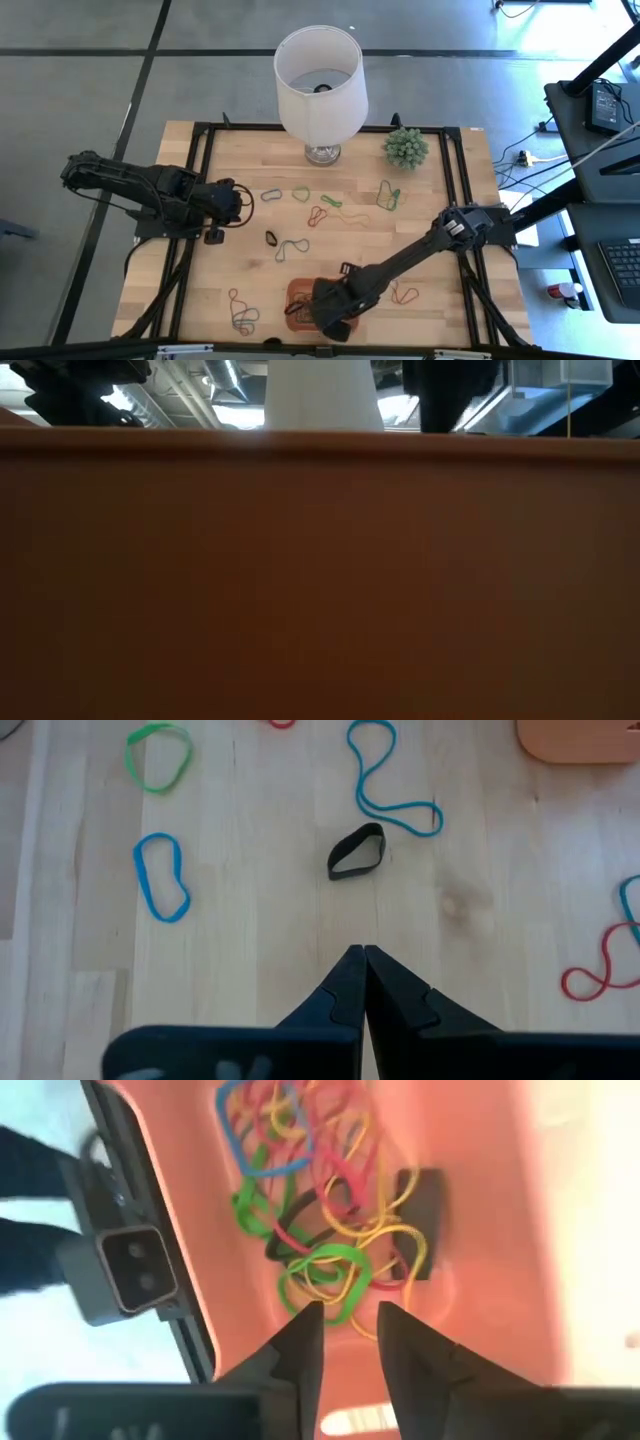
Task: Pick and place rubber bands into bin
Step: Put the blue rubber band into the orange bin
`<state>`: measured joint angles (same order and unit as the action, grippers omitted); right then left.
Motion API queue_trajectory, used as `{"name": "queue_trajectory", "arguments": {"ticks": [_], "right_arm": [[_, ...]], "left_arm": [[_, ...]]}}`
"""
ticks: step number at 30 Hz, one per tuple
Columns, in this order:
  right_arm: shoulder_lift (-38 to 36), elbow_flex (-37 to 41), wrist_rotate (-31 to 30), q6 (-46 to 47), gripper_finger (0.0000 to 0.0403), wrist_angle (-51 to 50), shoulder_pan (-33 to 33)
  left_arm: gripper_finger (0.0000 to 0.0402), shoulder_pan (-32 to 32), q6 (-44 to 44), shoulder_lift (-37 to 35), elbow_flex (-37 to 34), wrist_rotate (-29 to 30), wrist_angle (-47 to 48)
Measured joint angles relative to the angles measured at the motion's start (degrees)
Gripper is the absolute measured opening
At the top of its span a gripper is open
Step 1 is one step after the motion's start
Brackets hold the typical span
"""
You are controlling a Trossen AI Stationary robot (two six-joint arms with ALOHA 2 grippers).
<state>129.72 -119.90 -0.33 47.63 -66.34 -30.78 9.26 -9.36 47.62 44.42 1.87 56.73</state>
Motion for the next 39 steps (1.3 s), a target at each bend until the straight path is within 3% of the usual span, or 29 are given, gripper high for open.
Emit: {"name": "queue_trajectory", "arguments": {"ticks": [7,12,15,21,27,33,39], "right_arm": [[-4.9,0.0,-4.7,-1.2,0.001,-4.5,0.9],[-9.5,5.1,-9.0,-4.5,0.0004,-6.6,1.7],[-15.0,14.2,-9.1,-4.7,0.0003,-2.6,2.8],[-30.8,39.5,-9.3,-4.1,0.0002,17.9,4.8],[-46.9,61.6,-9.3,-3.1,0.0002,29.8,7.3],[-62.0,77.9,-9.3,-6.7,0.0002,37.2,10.6],[-75.1,89.2,-9.2,-13.3,0.0002,43.0,14.1]], "left_arm": [[0.0003,0.0,-0.5,0.0,0.0,0.2,-3.0],[0.0001,0.0,-0.5,0.0,0.0,0.2,-6.8],[0.0002,0.0,-0.5,0.1,0.0,0.5,-7.8],[0.0001,0.0,-3.4,1.2,0.1,5.0,-7.8],[0.0002,-2.5,-6.6,6.1,0.2,5.6,-10.0],[0.0004,-9.2,-9.1,15.5,3.7,5.6,-9.9],[0.0028,-17.8,-10.6,24.5,7.7,4.0,-9.2]]}}
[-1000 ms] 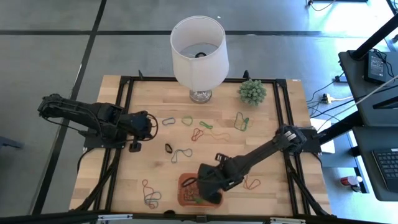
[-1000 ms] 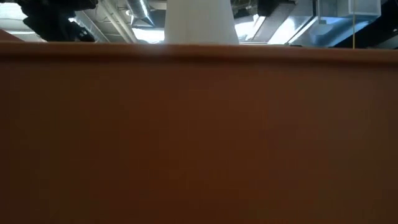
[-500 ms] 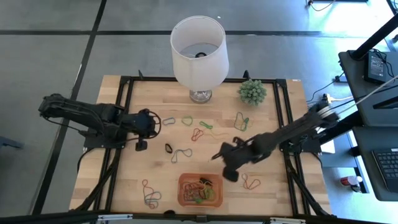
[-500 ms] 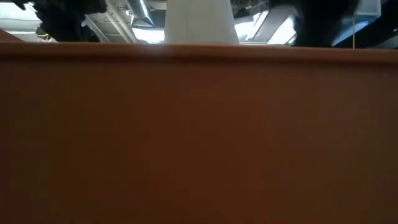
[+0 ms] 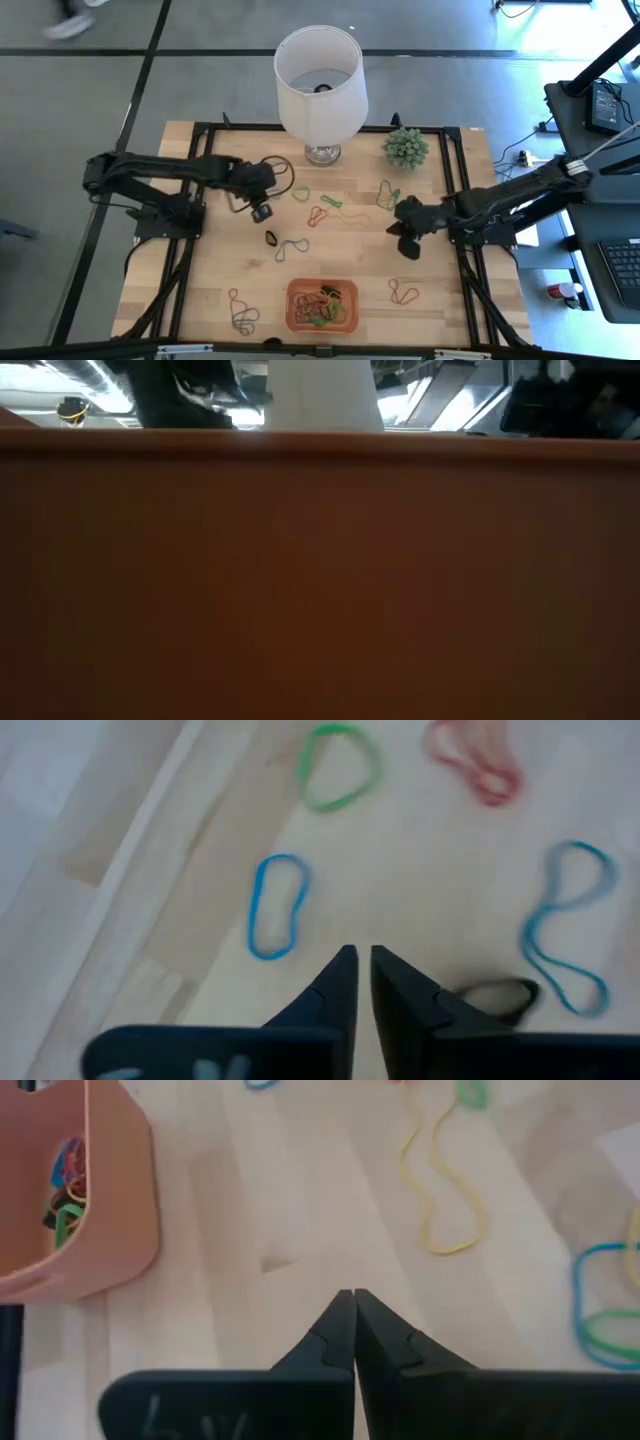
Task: Pick and place rubber bands into bin
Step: Put the blue rubber band into the orange bin
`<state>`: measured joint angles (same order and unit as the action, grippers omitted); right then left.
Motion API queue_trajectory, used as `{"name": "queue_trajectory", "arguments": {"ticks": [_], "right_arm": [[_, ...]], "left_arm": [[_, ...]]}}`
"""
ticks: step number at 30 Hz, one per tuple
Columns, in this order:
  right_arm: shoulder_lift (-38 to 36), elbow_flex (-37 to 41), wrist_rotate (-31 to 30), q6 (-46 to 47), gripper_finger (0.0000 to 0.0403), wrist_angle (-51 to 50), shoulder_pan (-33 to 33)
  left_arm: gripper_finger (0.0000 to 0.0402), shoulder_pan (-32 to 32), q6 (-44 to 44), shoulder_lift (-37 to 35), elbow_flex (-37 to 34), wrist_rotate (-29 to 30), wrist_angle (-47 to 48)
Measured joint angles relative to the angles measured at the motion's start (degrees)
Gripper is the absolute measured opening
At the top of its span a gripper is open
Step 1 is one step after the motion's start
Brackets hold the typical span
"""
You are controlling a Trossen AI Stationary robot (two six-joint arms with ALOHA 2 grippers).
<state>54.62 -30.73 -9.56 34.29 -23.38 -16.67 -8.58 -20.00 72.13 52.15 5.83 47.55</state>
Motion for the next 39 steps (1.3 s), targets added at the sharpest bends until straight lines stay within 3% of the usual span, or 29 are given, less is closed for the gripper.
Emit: {"name": "queue_trajectory", "arguments": {"ticks": [8,14,22,28,31,39], "right_arm": [[-10.6,10.2,0.0,-3.4,0.0002,11.8,5.0],[-12.8,12.1,0.0,-4.7,0.0014,16.7,6.9],[-12.8,12.1,0.0,-1.2,0.0022,16.8,7.2],[-12.8,12.1,0.0,0.0,0.0023,16.8,7.2],[-12.7,12.1,0.0,1.4,0.0023,17.0,7.2],[-12.7,12.1,0.0,1.4,0.0023,17.2,7.2]], "left_arm": [[0.0086,-8.6,-4.3,9.7,0.2,-0.9,0.0],[0.0096,-10.6,-4.3,16.4,0.2,-0.4,-0.2],[0.0075,-12.9,-0.3,24.1,0.2,0.3,-2.5],[0.0033,-13.9,4.1,27.5,0.6,-2.9,-2.9],[0.0007,-13.3,4.1,27.5,0.5,-2.7,-2.8],[0.0003,-10.6,0.1,22.8,6.4,-1.8,4.9]]}}
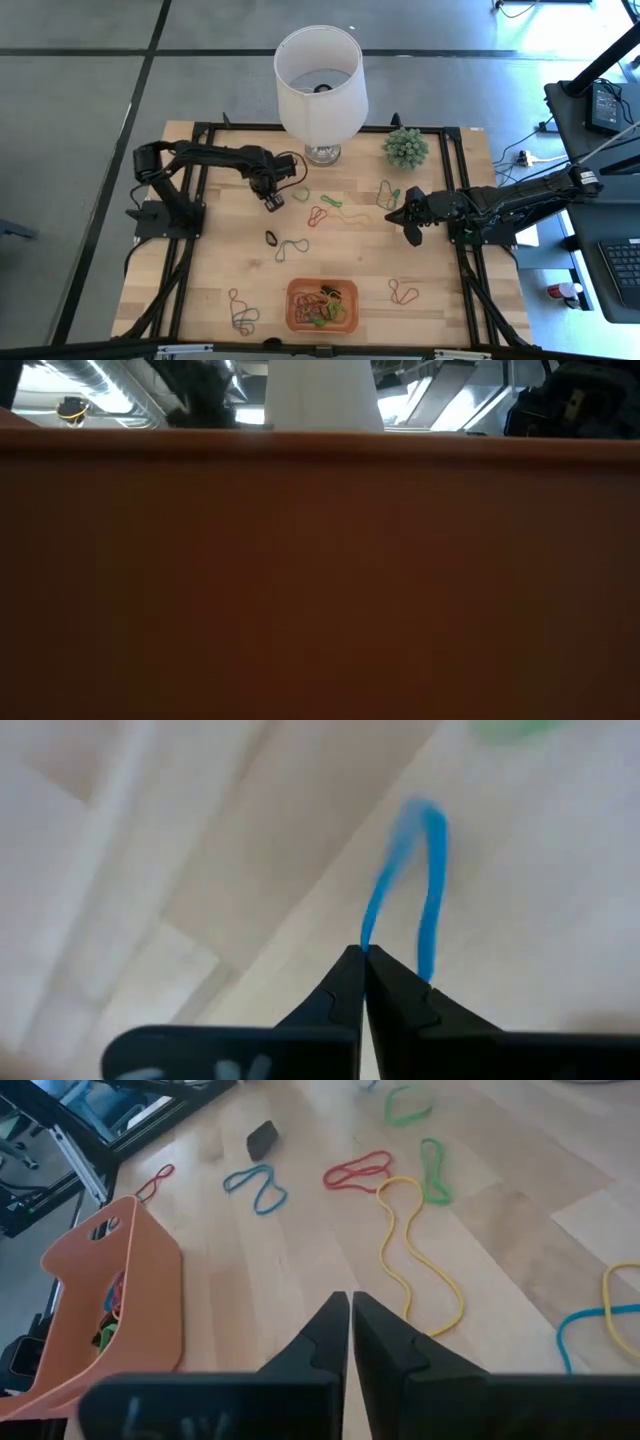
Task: Pick and place rubber bands into bin
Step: Put the blue rubber band into the orange bin
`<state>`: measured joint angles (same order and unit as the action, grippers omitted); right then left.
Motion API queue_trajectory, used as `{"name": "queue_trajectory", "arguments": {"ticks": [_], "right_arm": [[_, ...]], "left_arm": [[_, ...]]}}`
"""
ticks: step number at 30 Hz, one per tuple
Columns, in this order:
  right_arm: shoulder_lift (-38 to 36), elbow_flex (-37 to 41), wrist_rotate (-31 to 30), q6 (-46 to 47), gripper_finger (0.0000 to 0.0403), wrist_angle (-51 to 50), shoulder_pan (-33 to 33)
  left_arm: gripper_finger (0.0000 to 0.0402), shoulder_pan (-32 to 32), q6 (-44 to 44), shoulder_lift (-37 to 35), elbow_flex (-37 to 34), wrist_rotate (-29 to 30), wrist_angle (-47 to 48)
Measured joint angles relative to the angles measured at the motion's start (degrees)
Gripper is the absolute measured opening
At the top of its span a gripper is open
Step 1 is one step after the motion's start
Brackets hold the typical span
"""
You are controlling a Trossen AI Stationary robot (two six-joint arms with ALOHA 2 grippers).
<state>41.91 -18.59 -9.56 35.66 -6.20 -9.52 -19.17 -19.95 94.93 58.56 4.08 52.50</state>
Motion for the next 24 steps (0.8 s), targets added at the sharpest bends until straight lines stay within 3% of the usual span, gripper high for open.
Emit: {"name": "queue_trajectory", "arguments": {"ticks": [5,10,12,17,24], "right_arm": [[0.0,0.0,0.0,-0.1,0.0023,-0.5,0.0],[-0.6,0.0,0.6,-1.1,0.0023,-4.8,0.2],[-1.6,0.0,3.5,-3.6,0.0022,-7.0,0.2],[-5.0,0.0,10.6,-9.2,0.0004,-12.4,0.2],[-9.2,0.0,11.3,-13.4,0.0017,-17.7,0.2]], "left_arm": [[0.0002,5.6,-2.3,-3.5,7.1,1.3,5.3],[0.0002,15.6,-5.3,-3.4,18.2,3.3,9.2],[0.0002,19.9,-7.7,-2.2,23.3,4.8,9.4],[0.0002,29.7,-11.6,5.3,37.6,6.7,11.9],[0.0002,39.1,-18.5,22.4,58.7,6.7,17.9]]}}
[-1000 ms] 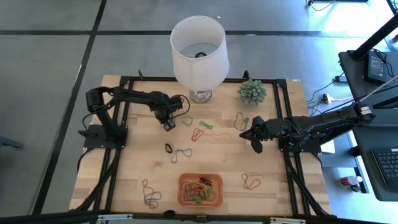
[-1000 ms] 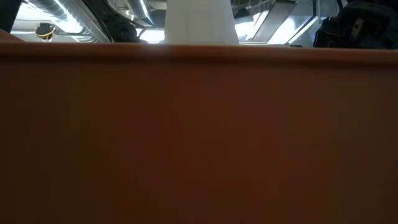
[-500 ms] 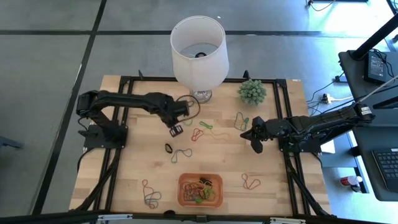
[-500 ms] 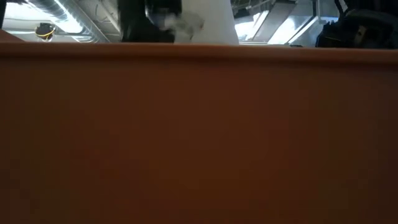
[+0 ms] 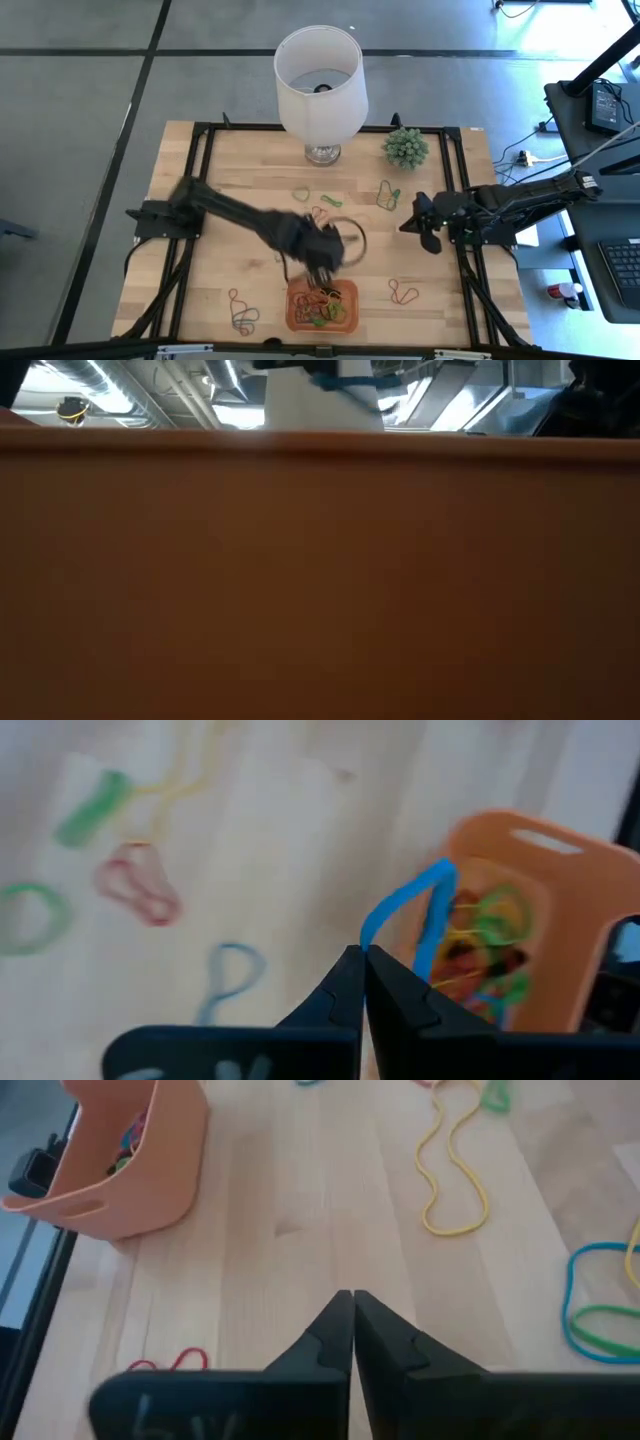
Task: Pick and place rubber bands into bin
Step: Put the blue rubber band into the orange bin, then put the yellow rubber band into the orange bin
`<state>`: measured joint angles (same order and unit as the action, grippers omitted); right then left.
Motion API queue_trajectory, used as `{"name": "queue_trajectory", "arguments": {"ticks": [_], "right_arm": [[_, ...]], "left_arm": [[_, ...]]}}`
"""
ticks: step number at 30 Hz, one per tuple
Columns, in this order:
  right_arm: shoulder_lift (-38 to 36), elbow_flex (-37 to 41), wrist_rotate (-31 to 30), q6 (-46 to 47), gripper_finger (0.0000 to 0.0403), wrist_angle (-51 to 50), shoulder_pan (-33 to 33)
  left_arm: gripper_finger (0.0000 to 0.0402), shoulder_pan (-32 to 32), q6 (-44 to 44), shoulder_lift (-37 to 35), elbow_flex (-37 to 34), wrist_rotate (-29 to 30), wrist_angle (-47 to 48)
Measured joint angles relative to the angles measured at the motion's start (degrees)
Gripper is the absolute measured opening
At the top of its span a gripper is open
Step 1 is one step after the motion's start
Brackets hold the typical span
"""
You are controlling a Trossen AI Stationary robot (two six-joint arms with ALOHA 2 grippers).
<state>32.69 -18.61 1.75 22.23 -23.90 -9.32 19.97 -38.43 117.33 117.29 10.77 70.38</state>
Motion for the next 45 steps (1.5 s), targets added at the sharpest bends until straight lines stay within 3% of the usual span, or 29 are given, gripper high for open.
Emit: {"name": "queue_trajectory", "arguments": {"ticks": [8,21,26,33,38,42,45], "right_arm": [[-1.3,0.0,1.1,0.7,0.0006,0.1,0.0],[-1.4,0.0,1.0,-0.1,0.0012,0.5,0.0],[-1.4,0.0,1.0,-0.1,0.0003,0.5,0.0],[-1.3,0.0,0.9,0.1,0.0012,0.6,0.0],[-1.3,0.0,0.9,0.2,0.002,2.2,0.0],[-1.3,0.0,0.7,-0.2,0.002,5.6,0.0],[-1.3,0.0,-3.4,-1.7,0.0021,9.3,0.0]], "left_arm": [[0.0002,5.7,-8.3,14.2,12.0,-2.9,0.6],[0.0007,8.6,-13.5,22.7,12.3,-8.7,2.1],[0.0052,8.4,-15.1,23.0,12.3,-12.3,3.3],[0.0108,8.1,-15.5,18.6,12.2,-12.0,8.4],[0.0099,6.3,-13.5,13.7,12.2,-10.4,14.1],[0.0074,4.6,-10.3,10.3,12.3,-3.8,18.0],[0.0037,2.9,-2.2,8.4,12.3,-0.4,19.1]]}}
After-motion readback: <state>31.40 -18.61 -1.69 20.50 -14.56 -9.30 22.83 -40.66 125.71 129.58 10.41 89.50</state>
